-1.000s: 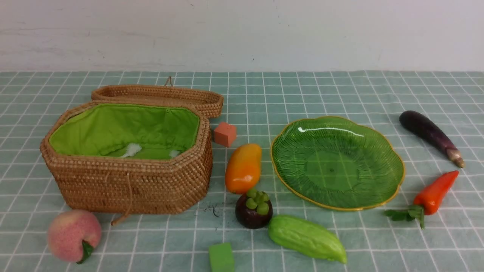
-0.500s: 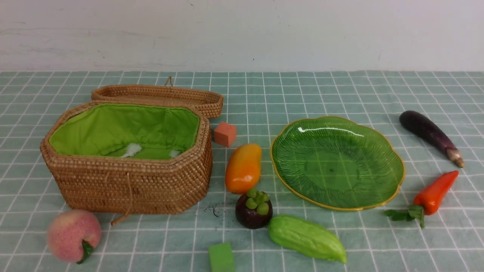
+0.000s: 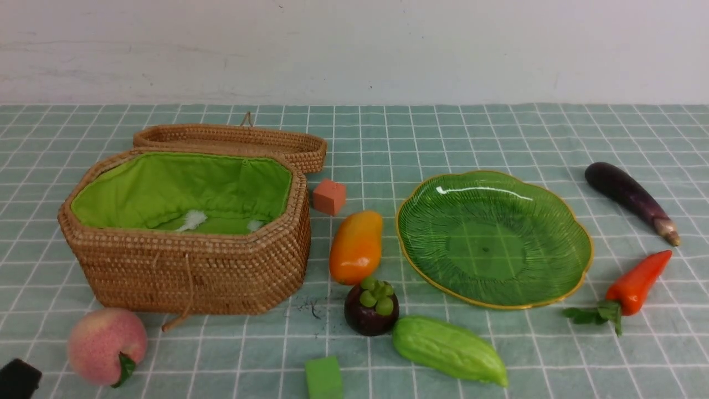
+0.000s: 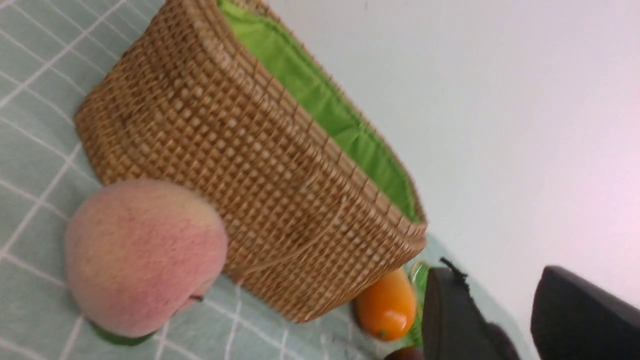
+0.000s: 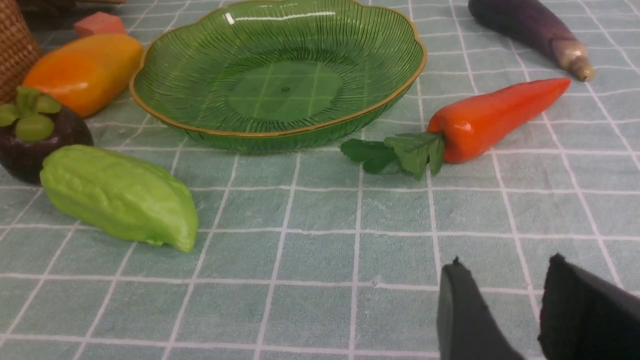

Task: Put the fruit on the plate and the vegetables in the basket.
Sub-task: Use the left arm to grab a peach and put it into the right plate

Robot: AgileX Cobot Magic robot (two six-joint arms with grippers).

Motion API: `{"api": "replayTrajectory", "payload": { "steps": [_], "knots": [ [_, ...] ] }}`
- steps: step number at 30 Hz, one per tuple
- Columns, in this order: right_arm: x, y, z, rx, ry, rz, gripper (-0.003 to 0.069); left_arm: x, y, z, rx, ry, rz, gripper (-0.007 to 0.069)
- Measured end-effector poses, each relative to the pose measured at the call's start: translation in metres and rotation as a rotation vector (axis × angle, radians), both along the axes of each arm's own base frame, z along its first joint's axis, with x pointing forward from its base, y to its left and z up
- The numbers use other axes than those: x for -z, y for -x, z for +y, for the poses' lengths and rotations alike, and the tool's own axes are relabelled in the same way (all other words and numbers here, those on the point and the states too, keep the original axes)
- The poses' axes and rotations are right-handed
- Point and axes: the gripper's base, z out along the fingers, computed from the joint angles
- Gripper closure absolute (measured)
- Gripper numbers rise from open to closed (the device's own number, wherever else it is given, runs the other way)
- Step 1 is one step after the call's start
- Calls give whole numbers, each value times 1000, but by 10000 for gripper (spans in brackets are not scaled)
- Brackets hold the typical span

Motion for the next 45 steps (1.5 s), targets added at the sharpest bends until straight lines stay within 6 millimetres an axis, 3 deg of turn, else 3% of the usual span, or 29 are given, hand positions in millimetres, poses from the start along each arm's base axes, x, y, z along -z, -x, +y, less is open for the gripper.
{"api": "replayTrajectory", "payload": {
  "steps": [4,8,9,12,16,18,23,26,27,28,30,33,34,35,36,39,45],
  "knots": [
    [0,0,0,0,0,0,419,0,0,0,2,11,3,427],
    [0,0,0,0,1,-1,418,-13,3,-3,39,-21,22,566],
    [-1,0,-1,3,10,-15,418,-27,6,-5,65,-83,28,638],
    [-3,-2,0,22,-71,-46,418,-44,7,-8,104,-177,75,638],
    [-15,-4,2,85,-490,-119,418,-64,1,-16,217,-333,268,638],
    [-19,-4,1,103,-613,-146,418,-68,-3,-20,277,-390,373,638],
    [-25,-2,5,81,-712,-103,421,-69,-17,-24,365,-502,512,638],
    [-46,7,16,-40,-648,23,449,-72,-26,-26,395,-543,555,638],
    [-76,15,21,-133,-556,64,477,-75,-32,-26,407,-566,585,638],
    [-78,16,22,-144,-536,92,480,-76,-32,-26,409,-566,589,638],
    [-122,24,27,-255,-369,158,519,-81,-44,-25,418,-616,647,638],
    [-173,32,28,-354,-178,216,553,-86,-58,-24,420,-672,719,638],
    [-176,34,28,-361,-167,212,553,-86,-59,-23,418,-678,724,638],
    [-203,39,29,-417,-76,208,564,-88,-67,-22,415,-704,757,638],
    [-202,39,29,-420,-74,221,564,-88,-68,-22,415,-707,762,638],
    [-244,58,29,-511,57,100,568,-89,-79,-22,422,-744,819,638],
    [-260,69,30,-568,129,-5,568,-82,-81,-33,501,-839,880,638]
  ]
}}
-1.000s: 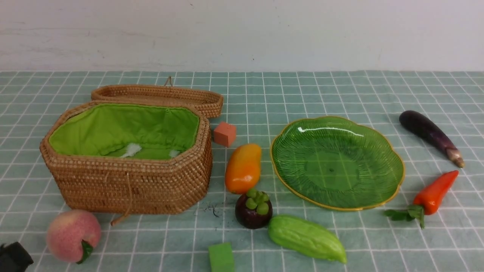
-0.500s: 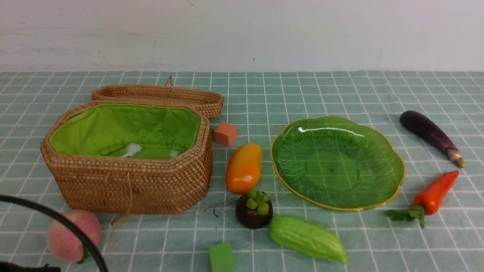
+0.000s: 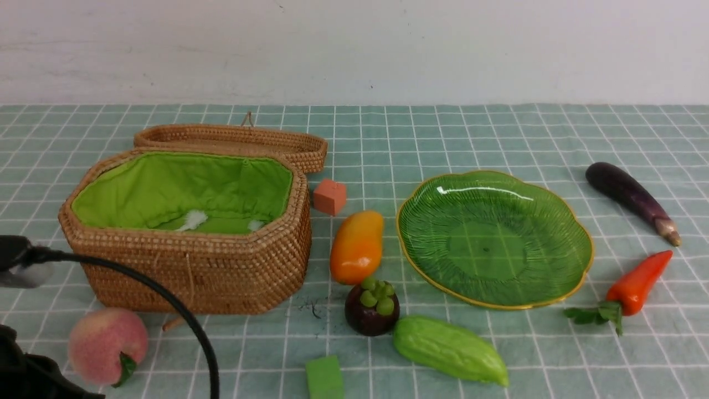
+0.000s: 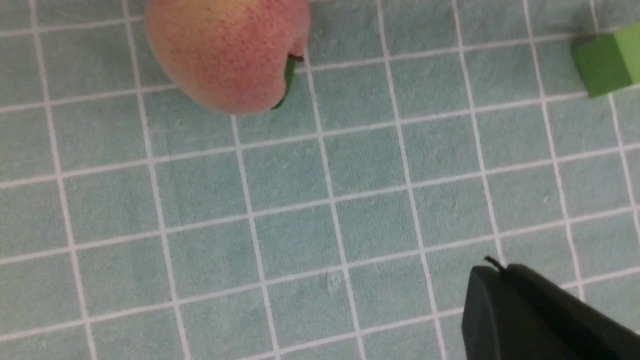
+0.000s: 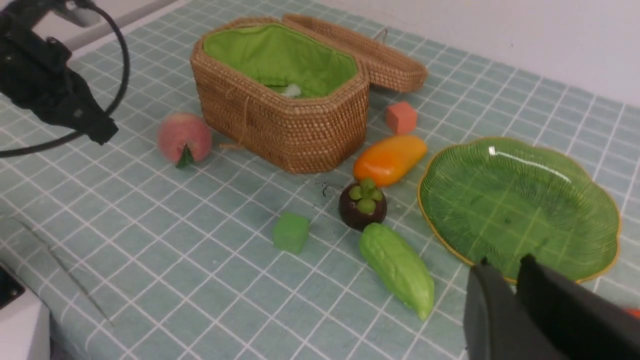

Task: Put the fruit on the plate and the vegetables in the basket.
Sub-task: Use the left arm to grab a peach and put it into the right plate

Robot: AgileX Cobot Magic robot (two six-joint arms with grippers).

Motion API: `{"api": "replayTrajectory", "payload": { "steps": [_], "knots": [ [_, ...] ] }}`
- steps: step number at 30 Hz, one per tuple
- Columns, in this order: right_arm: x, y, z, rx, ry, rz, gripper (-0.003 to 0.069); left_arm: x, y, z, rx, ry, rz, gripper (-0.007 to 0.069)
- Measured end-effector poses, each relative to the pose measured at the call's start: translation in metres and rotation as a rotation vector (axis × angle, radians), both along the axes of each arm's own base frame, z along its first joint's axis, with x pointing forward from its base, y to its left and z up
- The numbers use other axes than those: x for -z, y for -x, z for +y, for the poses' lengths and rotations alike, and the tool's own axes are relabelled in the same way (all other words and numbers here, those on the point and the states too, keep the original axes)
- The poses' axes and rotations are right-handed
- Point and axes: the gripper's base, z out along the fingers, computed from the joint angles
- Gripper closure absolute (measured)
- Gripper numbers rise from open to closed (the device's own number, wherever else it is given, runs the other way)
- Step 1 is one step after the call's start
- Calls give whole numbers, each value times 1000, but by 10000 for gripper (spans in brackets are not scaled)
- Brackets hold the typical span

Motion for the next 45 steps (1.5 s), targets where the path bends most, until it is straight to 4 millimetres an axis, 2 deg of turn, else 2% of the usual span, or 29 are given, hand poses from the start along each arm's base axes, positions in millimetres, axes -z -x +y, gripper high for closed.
{"api": "replayTrajectory", "payload": {
  "steps": [5,7,9,10,12,14,15,19,20,23,28,39,45],
  "knots": [
    [4,-2,1,-19,19,1,568,7,-22,7,-79,-144,-25,630],
    [7,-4,2,-22,22,12,566,10,-33,8,-75,-193,-47,582],
    [10,-6,2,-32,24,23,564,18,-46,5,-59,-219,-53,484],
    [10,-6,2,-33,24,24,564,19,-47,5,-57,-223,-49,473],
    [11,-6,2,-50,26,27,562,27,-60,2,-31,-250,-69,323],
    [11,-6,2,-58,25,27,561,31,-67,1,-14,-270,-76,244],
    [11,-5,2,-67,26,27,562,38,-75,-1,8,-288,-85,117],
    [11,-5,2,-73,27,24,561,52,-87,-3,42,-326,-60,-20],
    [11,-5,2,-74,28,24,561,56,-90,-3,51,-337,-51,-33],
    [11,-5,2,-76,31,21,561,64,-95,-4,80,-370,-45,-41],
    [11,-5,2,-84,35,15,555,80,-108,-5,125,-434,-26,-11],
    [10,-4,4,-102,21,18,550,88,-117,-2,89,-476,-42,102],
    [10,-3,4,-106,20,17,550,95,-120,-3,88,-485,-9,111]
  ]
}}
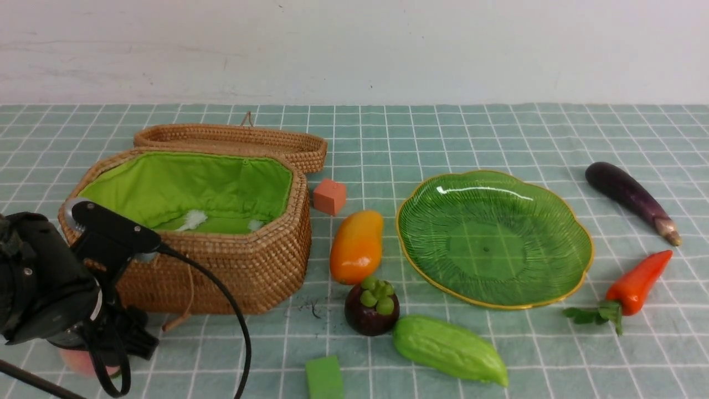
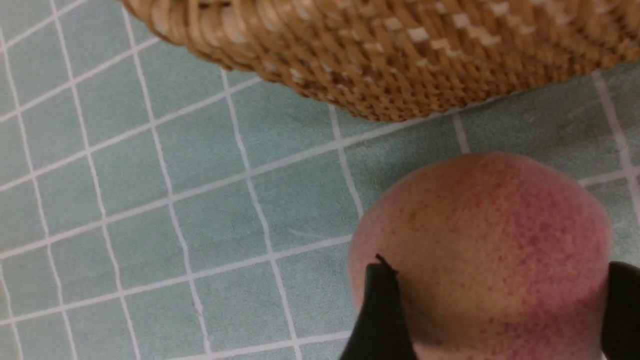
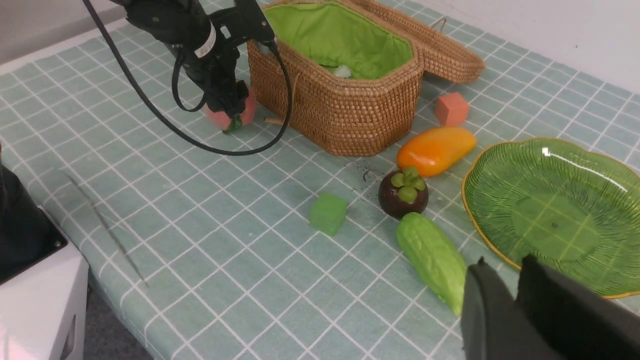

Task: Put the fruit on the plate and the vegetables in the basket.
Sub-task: Use the left arm to grab a peach and put it into the right plate

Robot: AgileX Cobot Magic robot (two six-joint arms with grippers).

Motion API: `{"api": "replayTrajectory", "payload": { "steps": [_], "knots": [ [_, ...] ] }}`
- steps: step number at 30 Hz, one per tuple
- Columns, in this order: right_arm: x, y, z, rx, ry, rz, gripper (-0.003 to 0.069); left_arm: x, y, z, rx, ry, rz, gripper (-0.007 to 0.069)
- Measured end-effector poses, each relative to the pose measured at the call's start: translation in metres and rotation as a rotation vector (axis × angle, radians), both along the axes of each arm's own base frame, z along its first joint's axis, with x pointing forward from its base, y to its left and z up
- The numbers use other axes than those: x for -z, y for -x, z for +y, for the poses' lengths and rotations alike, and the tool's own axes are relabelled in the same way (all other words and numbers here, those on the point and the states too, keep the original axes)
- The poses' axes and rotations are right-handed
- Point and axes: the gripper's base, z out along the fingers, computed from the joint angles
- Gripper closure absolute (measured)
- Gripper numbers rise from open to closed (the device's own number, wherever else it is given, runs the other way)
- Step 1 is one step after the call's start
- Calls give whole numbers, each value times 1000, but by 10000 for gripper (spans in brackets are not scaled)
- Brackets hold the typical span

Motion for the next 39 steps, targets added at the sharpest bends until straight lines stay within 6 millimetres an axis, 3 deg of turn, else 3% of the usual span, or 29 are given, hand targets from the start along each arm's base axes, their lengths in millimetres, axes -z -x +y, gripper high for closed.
{"api": "replayTrajectory", "payload": {
  "steps": [5,13,19,20,22,23,24,26,30,36,39],
  "knots": [
    [0,0,1,-11,-8,6,550,1,0,0,-13,-1,11,153],
    [0,0,1,-12,-8,6,547,1,0,0,-23,3,16,153],
    [-1,0,1,-12,-11,4,545,-13,11,2,-96,66,3,170],
    [-1,0,1,-10,-14,0,545,-18,14,2,-108,75,-6,216],
    [-2,-1,1,-3,-24,-14,545,-30,23,4,-130,102,-26,444],
    [-3,-1,1,-2,-25,-16,545,-31,24,4,-134,108,-26,465],
    [-4,-2,1,4,-33,-28,545,-40,30,4,-139,135,-40,582],
    [-6,-3,1,13,-46,-44,545,-50,37,5,-129,166,-68,638],
    [-9,-5,0,31,-73,-63,543,-66,46,6,-106,190,-123,638],
    [-9,-5,0,39,-80,-65,543,-64,49,3,-95,226,-86,613],
    [-9,-5,0,41,-78,-64,542,-61,52,-1,-48,238,-32,468]
  ]
}}
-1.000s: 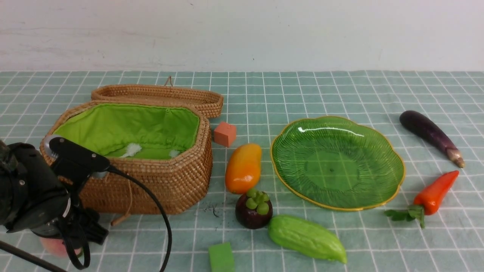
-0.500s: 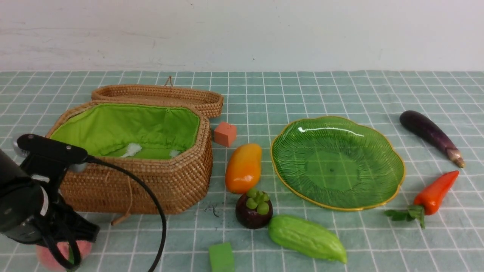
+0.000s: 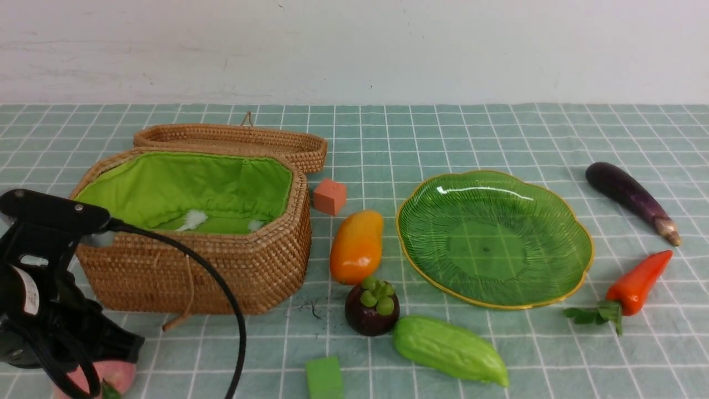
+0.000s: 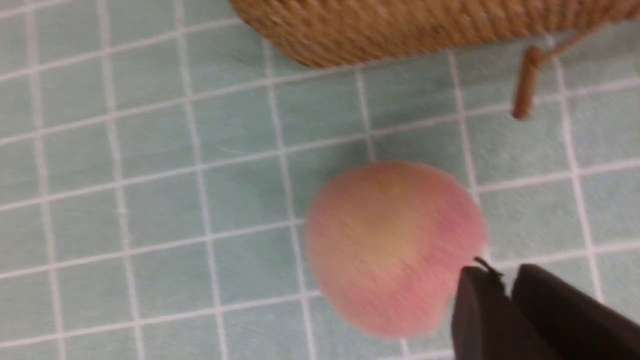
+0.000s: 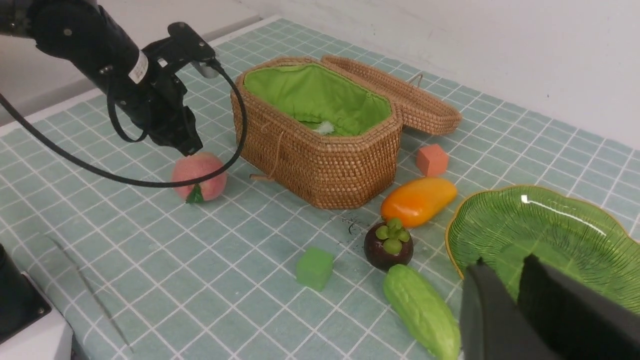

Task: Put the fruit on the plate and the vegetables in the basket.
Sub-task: Use the left arm to grab a peach and put it into the right plate

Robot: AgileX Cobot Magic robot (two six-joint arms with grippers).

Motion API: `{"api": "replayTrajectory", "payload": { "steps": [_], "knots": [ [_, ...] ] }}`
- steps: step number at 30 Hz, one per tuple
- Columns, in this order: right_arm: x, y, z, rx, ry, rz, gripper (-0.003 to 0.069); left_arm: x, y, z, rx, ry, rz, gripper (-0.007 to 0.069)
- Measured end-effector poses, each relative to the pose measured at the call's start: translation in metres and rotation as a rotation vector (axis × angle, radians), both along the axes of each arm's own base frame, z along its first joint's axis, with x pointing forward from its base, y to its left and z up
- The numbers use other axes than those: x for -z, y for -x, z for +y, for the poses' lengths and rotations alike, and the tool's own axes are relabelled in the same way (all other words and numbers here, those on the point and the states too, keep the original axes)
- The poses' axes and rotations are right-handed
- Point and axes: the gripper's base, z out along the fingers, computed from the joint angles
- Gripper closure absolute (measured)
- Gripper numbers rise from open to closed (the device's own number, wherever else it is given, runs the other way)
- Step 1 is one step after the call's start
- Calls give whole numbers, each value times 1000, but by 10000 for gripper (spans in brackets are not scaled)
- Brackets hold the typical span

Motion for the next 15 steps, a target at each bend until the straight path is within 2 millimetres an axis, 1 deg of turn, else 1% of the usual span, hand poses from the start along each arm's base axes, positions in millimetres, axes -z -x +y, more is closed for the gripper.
{"api": "replayTrajectory", "payload": {
  "steps": [1,2,4,5,7,9,11,13,15],
  "knots": [
    [0,0,0,1,1,0,541,2,0,-1,18,-4,15,384],
    [0,0,0,1,1,0,541,3,0,-1,30,-11,24,339],
    [0,0,0,2,4,2,541,7,-1,-1,57,-36,48,179],
    [1,0,0,3,7,2,541,10,-2,-1,65,-53,63,86],
    [1,0,0,4,10,5,541,16,-6,1,80,-95,82,1],
    [1,-1,-1,5,12,4,540,23,-9,2,96,-132,94,-32],
    [1,-1,-1,5,12,4,540,27,-11,2,105,-155,103,-35],
    [2,0,0,2,16,11,539,37,-17,2,126,-182,120,-19],
    [3,0,0,-2,22,20,538,41,-22,1,142,-194,119,2]
  ]
}}
